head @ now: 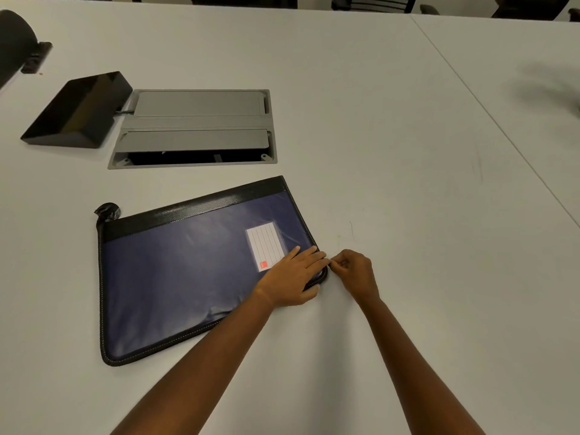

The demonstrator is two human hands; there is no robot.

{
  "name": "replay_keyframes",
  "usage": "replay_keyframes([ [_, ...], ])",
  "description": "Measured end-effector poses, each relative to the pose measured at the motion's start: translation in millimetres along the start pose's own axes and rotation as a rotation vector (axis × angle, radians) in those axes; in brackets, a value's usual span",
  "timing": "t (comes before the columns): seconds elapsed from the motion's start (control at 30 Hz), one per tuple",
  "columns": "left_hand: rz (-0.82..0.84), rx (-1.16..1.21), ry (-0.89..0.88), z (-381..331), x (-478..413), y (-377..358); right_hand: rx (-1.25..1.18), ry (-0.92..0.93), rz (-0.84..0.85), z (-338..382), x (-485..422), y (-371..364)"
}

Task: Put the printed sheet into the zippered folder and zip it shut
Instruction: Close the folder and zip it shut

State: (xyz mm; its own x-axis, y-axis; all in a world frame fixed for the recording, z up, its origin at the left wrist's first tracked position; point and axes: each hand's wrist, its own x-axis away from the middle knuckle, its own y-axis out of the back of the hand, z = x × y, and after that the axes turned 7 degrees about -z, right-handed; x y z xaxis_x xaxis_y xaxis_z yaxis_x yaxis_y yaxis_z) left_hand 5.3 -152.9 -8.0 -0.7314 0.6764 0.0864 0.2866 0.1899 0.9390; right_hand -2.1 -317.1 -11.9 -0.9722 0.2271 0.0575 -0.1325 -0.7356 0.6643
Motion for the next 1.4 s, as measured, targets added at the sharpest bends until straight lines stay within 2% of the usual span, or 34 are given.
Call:
replay_keyframes([
  [0.1, -0.067, -0.016, 0.035, 18, -1, 8, 0.005, 0.014, 0.093, -3, -6, 5],
  [0.2, -0.118, -0.095, 0.311, 47, 1, 19, 0.012, 0.037, 0.128, -5, -11, 7],
  [0.3, -0.122, -0.071, 0.579, 81, 4, 31, 0.048, 0.12, 0.124, -6, -16, 9],
  [0.47, -0.174, 0.053, 0.777, 123, 4, 41, 0.145, 0.276, 0.11, -10, -21, 12],
  [0.6, -0.171, 0.178, 0.783, 143, -5, 43, 0.205, 0.345, 0.076, -13, -23, 10],
  [0.8, -0.166, 0.189, 0.747, 156, -7, 38, 0.221, 0.351, 0.023, -7, -37, 1],
  [1.4, -0.166, 0.205, 0.703, 158, -5, 35, 0.243, 0.354, 0.208, 39, -123, -29],
])
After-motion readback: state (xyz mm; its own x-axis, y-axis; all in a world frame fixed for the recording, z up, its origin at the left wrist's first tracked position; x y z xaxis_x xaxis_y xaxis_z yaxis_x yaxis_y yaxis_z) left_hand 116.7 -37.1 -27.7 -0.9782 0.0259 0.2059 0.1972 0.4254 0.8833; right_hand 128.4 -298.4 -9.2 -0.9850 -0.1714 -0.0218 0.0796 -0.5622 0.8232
